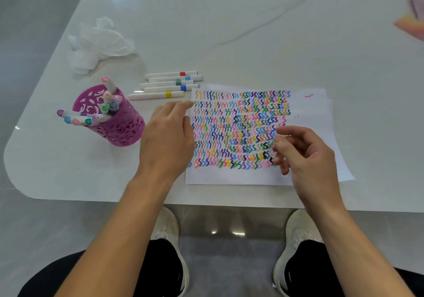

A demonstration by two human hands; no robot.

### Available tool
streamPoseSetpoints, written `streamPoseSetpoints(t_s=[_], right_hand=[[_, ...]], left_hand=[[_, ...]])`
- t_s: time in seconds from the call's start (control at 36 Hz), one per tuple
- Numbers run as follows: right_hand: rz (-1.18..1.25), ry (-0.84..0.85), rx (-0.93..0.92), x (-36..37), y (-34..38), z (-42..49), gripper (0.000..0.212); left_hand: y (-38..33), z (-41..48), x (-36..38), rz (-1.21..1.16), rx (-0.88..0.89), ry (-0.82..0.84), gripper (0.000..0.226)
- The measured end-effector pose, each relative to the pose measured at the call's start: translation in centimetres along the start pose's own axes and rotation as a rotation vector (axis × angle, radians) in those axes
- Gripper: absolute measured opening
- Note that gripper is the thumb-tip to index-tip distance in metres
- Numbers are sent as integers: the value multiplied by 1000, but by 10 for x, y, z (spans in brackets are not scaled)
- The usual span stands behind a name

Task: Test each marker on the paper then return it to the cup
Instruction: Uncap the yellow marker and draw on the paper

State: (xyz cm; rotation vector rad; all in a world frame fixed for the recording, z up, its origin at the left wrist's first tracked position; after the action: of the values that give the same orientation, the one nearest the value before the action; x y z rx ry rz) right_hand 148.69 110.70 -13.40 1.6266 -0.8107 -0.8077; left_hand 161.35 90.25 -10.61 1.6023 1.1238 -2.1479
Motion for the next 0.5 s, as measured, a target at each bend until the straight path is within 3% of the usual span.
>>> streamPoseSetpoints(t_s=[0.25, 0.5], right_hand=[[-88, -9, 16, -3, -11, 8, 11], [-107, 5, 20, -2, -18, 15, 11]], left_hand=[[24, 32, 29, 20, -94, 17, 45], [37, 35, 41, 54, -67, -17, 47]])
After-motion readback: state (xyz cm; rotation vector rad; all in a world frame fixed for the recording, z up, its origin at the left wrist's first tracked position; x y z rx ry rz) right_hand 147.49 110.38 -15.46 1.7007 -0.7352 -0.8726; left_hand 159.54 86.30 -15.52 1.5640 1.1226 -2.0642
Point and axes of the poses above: each hand's wrist, its own z-axis towards the middle knuckle, its own x-axis out of the palm, y = z × x, the point moved 3 cm from there along z, towards the middle knuckle, and after that the axes turned 4 degrees about y, right-handed, at the moved point
